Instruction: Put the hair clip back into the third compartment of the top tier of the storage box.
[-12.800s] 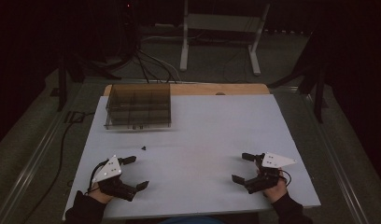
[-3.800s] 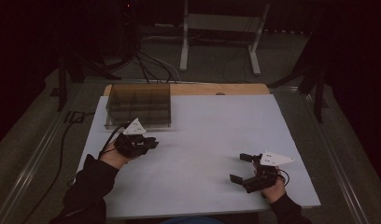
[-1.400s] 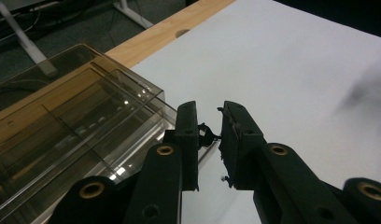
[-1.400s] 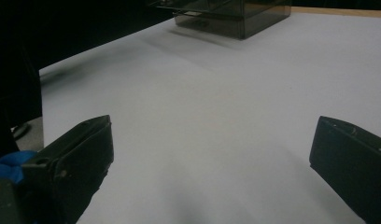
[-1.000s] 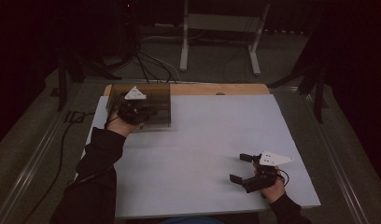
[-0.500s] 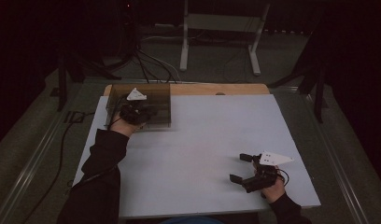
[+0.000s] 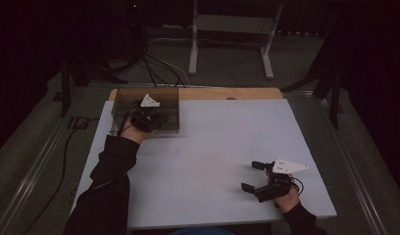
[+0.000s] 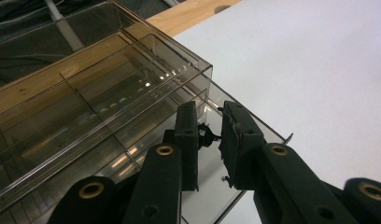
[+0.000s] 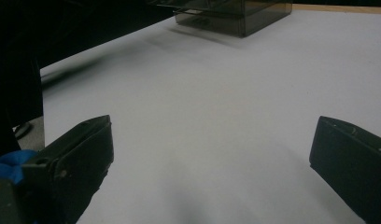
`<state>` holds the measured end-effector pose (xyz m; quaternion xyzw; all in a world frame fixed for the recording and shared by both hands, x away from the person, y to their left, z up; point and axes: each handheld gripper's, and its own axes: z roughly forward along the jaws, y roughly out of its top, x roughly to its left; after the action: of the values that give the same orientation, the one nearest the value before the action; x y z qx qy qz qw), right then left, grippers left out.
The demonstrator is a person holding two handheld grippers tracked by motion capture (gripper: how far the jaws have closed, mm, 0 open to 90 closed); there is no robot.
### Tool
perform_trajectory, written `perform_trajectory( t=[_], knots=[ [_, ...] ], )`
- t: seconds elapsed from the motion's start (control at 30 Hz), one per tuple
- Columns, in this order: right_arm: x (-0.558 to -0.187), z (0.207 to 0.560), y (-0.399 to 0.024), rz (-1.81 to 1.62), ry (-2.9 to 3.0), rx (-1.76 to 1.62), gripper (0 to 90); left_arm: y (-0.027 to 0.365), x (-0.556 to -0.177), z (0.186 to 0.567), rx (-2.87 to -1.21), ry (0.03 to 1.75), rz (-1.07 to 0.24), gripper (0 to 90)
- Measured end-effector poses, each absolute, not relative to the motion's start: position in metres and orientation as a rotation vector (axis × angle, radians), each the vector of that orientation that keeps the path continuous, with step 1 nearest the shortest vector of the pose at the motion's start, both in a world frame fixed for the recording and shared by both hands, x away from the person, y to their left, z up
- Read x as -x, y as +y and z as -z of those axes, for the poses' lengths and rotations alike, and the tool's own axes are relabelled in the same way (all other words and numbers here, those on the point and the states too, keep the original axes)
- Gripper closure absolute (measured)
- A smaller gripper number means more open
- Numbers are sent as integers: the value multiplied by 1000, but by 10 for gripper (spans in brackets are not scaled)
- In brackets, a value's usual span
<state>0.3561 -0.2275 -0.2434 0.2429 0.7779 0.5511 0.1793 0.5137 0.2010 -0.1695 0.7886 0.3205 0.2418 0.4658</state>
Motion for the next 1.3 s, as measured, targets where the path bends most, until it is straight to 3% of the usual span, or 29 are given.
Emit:
perform_trajectory(
  t=[0.57,0.8,1.03,1.3],
  knots=[
    [-357,244,-228,-1555,2202,-695,0,183,-516,170,-2031,749,-660,780],
    [-357,244,-228,-1551,2205,-696,0,187,-517,168,-1989,772,-633,771],
    [-357,244,-228,-1552,2204,-700,0,189,-516,165,-1945,829,-634,534],
    [-356,244,-228,-1549,2204,-697,0,193,-513,161,-1910,845,-615,428]
  ],
)
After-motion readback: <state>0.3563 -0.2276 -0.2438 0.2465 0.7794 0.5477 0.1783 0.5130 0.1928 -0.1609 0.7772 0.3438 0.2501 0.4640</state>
